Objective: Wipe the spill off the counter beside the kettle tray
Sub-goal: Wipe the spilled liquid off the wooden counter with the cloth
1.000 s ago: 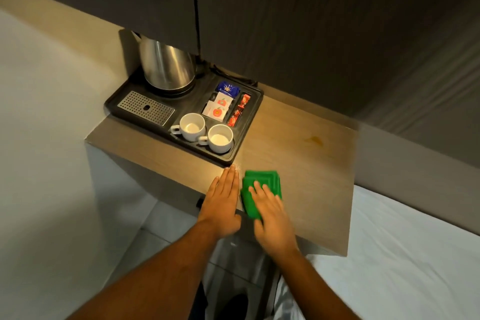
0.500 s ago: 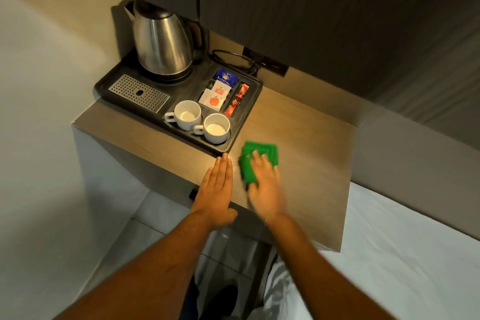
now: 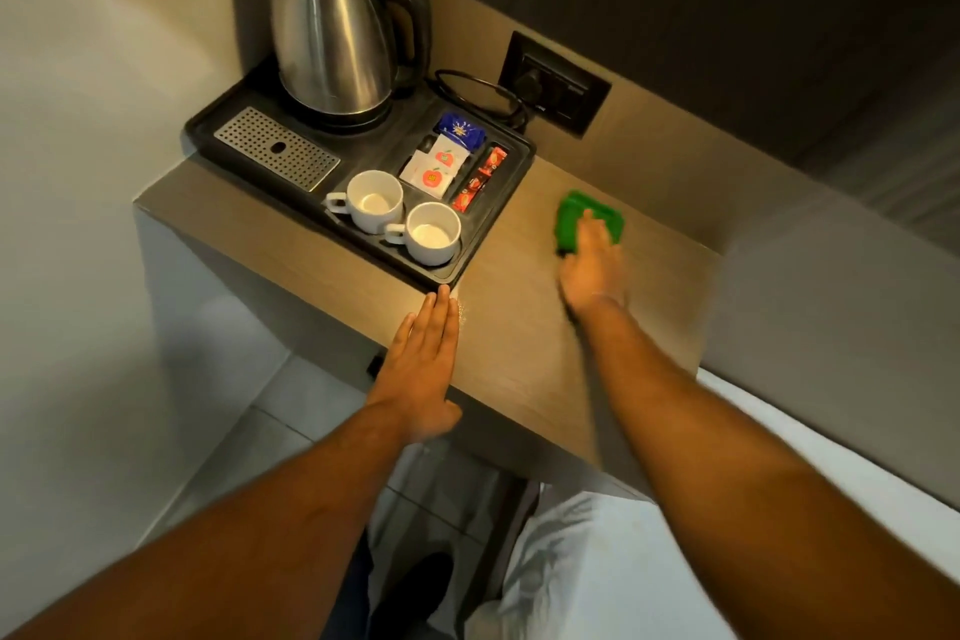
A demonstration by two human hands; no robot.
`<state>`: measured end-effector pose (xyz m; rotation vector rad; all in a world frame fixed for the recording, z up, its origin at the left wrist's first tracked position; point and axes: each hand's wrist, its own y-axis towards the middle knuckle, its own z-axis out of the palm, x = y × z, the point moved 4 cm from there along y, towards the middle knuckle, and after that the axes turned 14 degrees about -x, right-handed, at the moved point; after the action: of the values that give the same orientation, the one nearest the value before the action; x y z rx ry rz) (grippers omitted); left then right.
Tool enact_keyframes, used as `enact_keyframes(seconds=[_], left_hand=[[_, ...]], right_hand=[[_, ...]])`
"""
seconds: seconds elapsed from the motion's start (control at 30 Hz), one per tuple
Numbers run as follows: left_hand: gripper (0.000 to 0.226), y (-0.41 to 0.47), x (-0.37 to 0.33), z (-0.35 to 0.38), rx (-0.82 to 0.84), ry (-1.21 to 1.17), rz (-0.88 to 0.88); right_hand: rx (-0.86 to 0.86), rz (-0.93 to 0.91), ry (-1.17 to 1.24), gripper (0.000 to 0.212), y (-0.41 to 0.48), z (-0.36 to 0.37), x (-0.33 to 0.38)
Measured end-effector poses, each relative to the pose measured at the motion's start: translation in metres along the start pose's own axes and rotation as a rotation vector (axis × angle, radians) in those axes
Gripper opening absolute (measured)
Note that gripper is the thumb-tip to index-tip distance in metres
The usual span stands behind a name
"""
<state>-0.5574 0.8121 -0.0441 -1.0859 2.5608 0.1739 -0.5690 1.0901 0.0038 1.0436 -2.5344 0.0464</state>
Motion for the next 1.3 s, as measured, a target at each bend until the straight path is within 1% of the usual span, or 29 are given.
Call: enact_keyframes(seconds=[0.1,0.17,0.27,0.33,0.4,0.43,0.47,0.5,0.57,0.63,0.73,0.8,0.9,1.0,1.07,1.1,1.2,1.23,1.3], left_hand=[[0.142,0.001,-0.001,0.0,0.017,0.007,0.002],[0.142,0.001,-0.001,0.0,0.024,-0.001,-0.013],[0.14,0.0,-0.002,-0.002,0.021,-0.02,-0.012],[0.14,-0.001,-0.001,-0.003,0.022,-0.044,-0.011],[0.14,-0.002,-0.001,-0.003,0.006,-0.062,-0.004],[0.139,-0.002,-0.001,-0.003,-0.005,-0.075,-0.001],[0.139,-0.002,-0.001,-0.003,-0.014,-0.086,0.002],[0.139,-0.002,0.0,-0.002,-0.021,-0.088,0.004],[0.14,-0.002,0.001,-0.001,-0.032,-0.071,0.01],[0.142,0.0,0.001,0.002,-0.033,-0.04,0.017],[0.146,0.001,0.002,0.007,-0.029,-0.013,0.011],[0.148,0.0,0.002,0.008,-0.031,-0.002,0.01],[0.149,0.0,0.001,0.008,-0.032,0.004,-0.002],[0.151,0.0,0.001,0.008,-0.022,0.005,0.001],[0.152,0.0,0.002,0.009,-0.014,0.008,0.002],[0.151,0.0,0.003,0.009,-0.008,0.008,-0.003],[0.146,0.002,0.003,0.006,0.063,0.026,0.013],[0.144,0.002,0.005,0.004,0.094,0.031,0.02],[0.139,0.0,0.009,-0.003,0.123,0.05,0.024]], right_hand=[[-0.03,0.234,-0.019,0.067,0.015,-0.038,-0.086],[-0.042,0.296,0.012,0.069,-0.019,-0.053,-0.112],[-0.107,0.238,0.045,0.076,-0.118,-0.042,-0.109],[-0.025,0.156,0.095,0.09,-0.189,-0.02,-0.076],[0.052,-0.054,0.128,0.1,-0.228,0.002,-0.032],[0.069,-0.143,0.136,0.099,-0.229,0.01,-0.013],[0.076,-0.191,0.145,0.095,-0.218,0.016,0.001],[0.066,-0.216,0.141,0.09,-0.197,0.02,0.012],[0.046,-0.201,0.121,0.084,-0.138,0.023,0.019],[0.036,-0.116,0.096,0.078,-0.07,0.016,0.003],[0.04,0.098,-0.011,0.073,0.001,-0.005,-0.067],[0.006,0.227,-0.031,0.072,0.006,-0.023,-0.115],[-0.057,0.307,0.003,0.071,-0.055,-0.039,-0.14],[-0.136,0.329,0.056,0.075,-0.149,-0.038,-0.122],[-0.121,0.313,0.097,0.083,-0.203,-0.018,-0.082],[-0.094,0.271,0.14,0.088,-0.224,-0.005,-0.055],[-0.019,0.076,0.189,0.097,-0.254,0.02,0.017],[0.011,0.068,0.183,0.096,-0.255,0.02,0.028],[0.065,0.117,0.173,0.084,-0.25,0.012,0.034]])
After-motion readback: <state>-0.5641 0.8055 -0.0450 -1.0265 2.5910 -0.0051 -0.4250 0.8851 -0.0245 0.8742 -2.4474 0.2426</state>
